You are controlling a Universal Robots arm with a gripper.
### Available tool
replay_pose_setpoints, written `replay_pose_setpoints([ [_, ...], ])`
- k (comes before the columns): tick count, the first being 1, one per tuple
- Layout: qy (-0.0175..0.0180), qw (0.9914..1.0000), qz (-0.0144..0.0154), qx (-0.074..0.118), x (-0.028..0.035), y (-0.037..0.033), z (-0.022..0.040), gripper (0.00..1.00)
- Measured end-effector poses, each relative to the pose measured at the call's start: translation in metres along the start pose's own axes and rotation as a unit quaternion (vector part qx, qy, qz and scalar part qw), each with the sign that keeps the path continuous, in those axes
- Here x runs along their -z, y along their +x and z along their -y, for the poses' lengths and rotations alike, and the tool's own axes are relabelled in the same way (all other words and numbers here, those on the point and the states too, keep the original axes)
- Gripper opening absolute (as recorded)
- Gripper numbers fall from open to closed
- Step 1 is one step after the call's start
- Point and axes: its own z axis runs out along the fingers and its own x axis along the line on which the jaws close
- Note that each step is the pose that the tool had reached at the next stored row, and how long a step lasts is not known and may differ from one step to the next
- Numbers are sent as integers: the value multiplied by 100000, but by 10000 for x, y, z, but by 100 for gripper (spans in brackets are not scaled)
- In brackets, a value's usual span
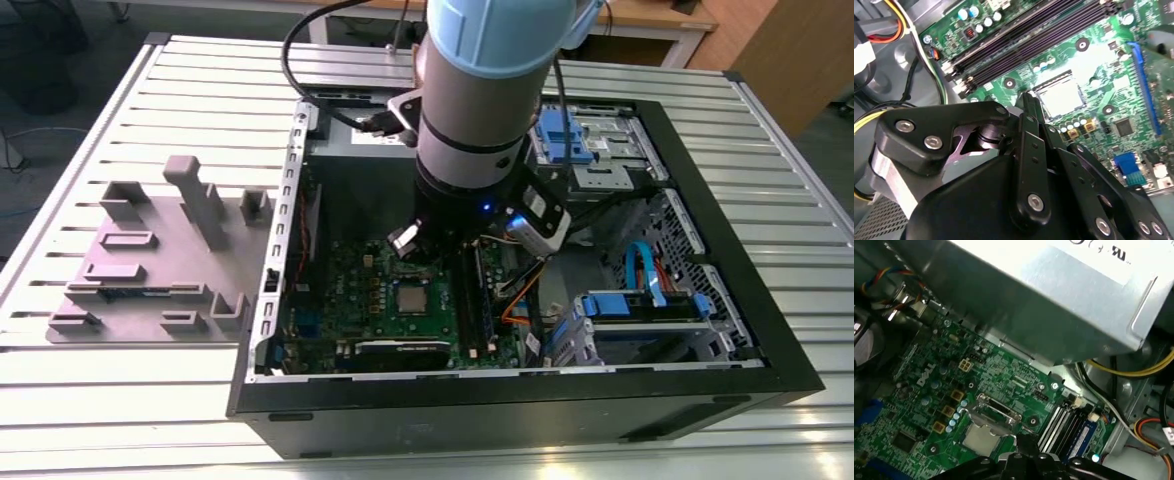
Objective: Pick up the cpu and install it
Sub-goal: 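Close the cpu cover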
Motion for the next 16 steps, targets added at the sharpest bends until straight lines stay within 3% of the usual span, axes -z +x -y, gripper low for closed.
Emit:
replay_pose_setpoints([
  [9,-405,99999,236,-2,13,51,126,11],
  [16,-507,99998,290,-7,13,25,147,11],
])
